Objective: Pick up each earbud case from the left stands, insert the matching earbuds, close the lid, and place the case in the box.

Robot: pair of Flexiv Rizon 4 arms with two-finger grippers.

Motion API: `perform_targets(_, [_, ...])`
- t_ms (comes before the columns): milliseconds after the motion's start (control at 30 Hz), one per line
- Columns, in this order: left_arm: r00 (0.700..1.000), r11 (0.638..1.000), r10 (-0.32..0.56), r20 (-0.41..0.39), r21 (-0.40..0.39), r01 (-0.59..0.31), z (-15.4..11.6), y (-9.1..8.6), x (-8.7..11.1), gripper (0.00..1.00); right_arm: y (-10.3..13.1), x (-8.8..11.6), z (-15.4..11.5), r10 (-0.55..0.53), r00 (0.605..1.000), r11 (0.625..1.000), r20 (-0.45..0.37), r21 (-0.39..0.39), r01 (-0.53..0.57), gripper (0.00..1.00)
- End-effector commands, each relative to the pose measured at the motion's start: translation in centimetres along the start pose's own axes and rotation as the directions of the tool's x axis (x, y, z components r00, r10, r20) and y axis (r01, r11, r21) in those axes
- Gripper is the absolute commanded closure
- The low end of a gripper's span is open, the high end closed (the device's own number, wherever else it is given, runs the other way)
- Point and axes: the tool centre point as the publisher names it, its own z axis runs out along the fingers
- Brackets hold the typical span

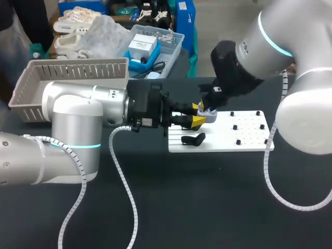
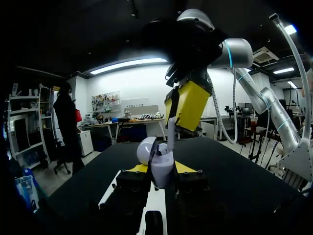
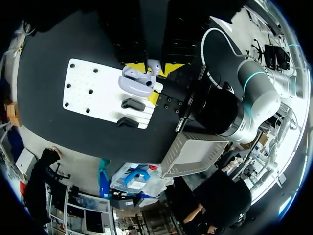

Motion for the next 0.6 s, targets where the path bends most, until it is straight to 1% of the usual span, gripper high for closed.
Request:
perform_targets(33, [1.0, 1.0, 0.0, 0.001, -0.001, 0.0, 0.02, 0.0, 0.04, 1.0, 0.11, -0.19, 0.46, 0.003, 1.0, 1.0, 0.005, 0.006, -0.003, 1.0])
perform_targets(600, [1.0, 1.0, 0.0, 0.001, -0.001, 0.0, 0.02, 0.0, 0.04, 1.0, -0.21, -0.64, 0.96, 0.015, 1.0, 1.0, 0.004, -0.002, -0.015, 1.0])
